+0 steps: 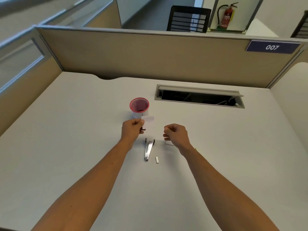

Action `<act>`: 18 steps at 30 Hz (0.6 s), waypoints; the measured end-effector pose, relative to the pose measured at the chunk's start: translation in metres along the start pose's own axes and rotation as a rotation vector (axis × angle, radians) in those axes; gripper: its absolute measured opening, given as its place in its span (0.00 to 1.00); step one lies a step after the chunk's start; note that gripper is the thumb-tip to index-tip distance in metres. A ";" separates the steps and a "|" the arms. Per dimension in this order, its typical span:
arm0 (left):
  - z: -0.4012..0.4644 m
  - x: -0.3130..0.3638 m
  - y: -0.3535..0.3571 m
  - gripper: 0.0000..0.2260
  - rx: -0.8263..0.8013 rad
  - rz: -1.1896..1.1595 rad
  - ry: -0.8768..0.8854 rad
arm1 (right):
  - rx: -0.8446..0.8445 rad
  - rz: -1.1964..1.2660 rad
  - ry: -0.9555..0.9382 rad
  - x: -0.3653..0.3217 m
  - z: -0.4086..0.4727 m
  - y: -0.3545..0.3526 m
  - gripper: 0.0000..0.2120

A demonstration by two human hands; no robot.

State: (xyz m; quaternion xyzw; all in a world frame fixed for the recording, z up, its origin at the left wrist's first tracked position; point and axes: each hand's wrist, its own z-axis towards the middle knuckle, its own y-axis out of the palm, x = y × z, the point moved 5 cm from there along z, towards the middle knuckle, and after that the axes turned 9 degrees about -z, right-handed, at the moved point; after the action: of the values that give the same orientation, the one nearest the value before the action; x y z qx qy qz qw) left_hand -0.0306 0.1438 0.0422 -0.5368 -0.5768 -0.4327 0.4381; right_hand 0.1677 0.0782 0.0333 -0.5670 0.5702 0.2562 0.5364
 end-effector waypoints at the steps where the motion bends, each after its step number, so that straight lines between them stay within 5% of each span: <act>1: 0.007 0.005 -0.005 0.03 0.020 0.002 0.007 | 0.008 -0.007 -0.003 -0.007 0.007 0.003 0.05; 8: 0.060 0.042 -0.030 0.02 0.182 0.117 0.077 | 0.084 -0.090 -0.021 -0.056 0.058 0.029 0.06; 11: 0.081 0.051 -0.033 0.04 0.220 0.167 0.080 | 0.095 -0.152 -0.017 -0.071 0.080 0.040 0.13; 18: 0.107 0.051 -0.025 0.05 0.179 0.316 0.060 | 0.064 -0.344 -0.042 -0.091 0.106 0.063 0.19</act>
State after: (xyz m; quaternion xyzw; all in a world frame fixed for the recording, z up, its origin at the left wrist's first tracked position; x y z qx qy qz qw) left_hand -0.0617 0.2582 0.0651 -0.5666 -0.5080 -0.3211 0.5637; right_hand 0.1240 0.2219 0.0649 -0.6336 0.4612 0.1542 0.6017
